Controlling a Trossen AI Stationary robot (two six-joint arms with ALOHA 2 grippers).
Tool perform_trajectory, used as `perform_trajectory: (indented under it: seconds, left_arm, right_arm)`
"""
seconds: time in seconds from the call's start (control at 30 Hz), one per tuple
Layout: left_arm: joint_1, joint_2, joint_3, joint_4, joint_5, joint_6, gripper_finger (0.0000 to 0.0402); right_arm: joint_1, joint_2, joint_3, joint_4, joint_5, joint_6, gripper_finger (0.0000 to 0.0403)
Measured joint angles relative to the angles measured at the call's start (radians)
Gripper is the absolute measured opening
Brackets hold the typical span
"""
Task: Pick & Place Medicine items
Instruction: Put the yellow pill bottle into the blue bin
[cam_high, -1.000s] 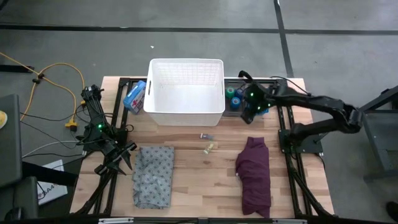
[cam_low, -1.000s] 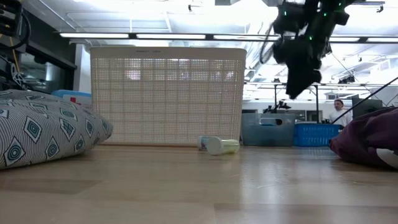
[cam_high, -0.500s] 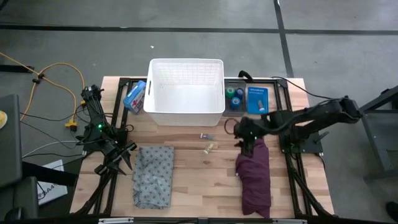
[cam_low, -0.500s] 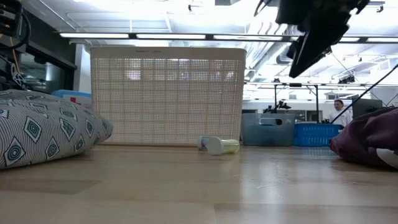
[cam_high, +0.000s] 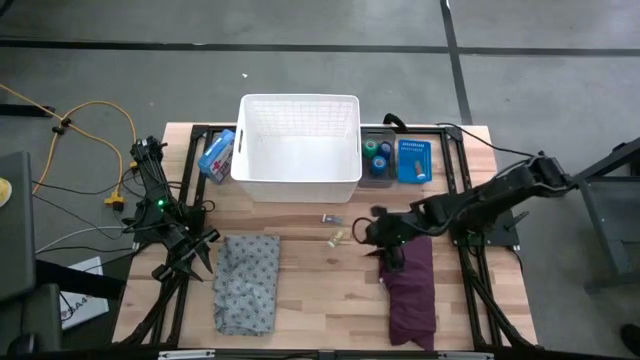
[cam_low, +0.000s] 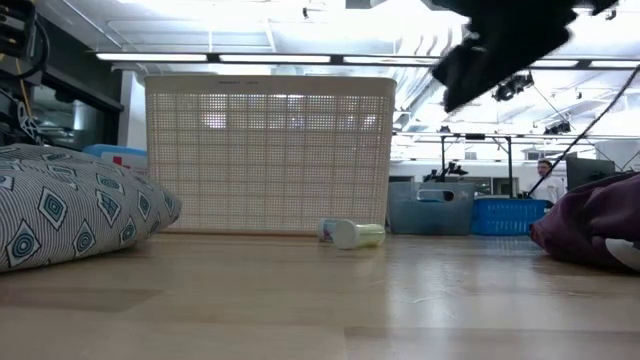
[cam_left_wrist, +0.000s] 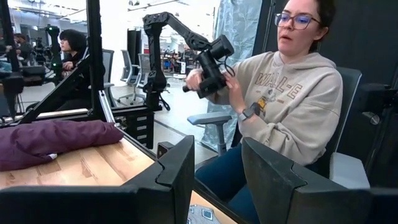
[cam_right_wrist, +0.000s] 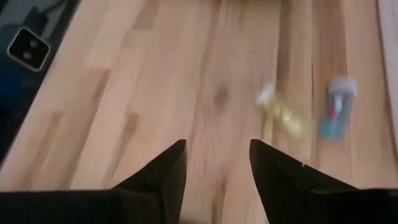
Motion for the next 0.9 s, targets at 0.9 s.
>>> perform_trajectory:
  seconds: [0.9]
  left_arm:
    - [0.001, 0.006, 0.000, 0.018, -0.005, 0.000, 0.0127]
  right_arm:
    - [-0.152, 0.298, -0.004, 0.465, -0.101, -0.517, 0.0164]
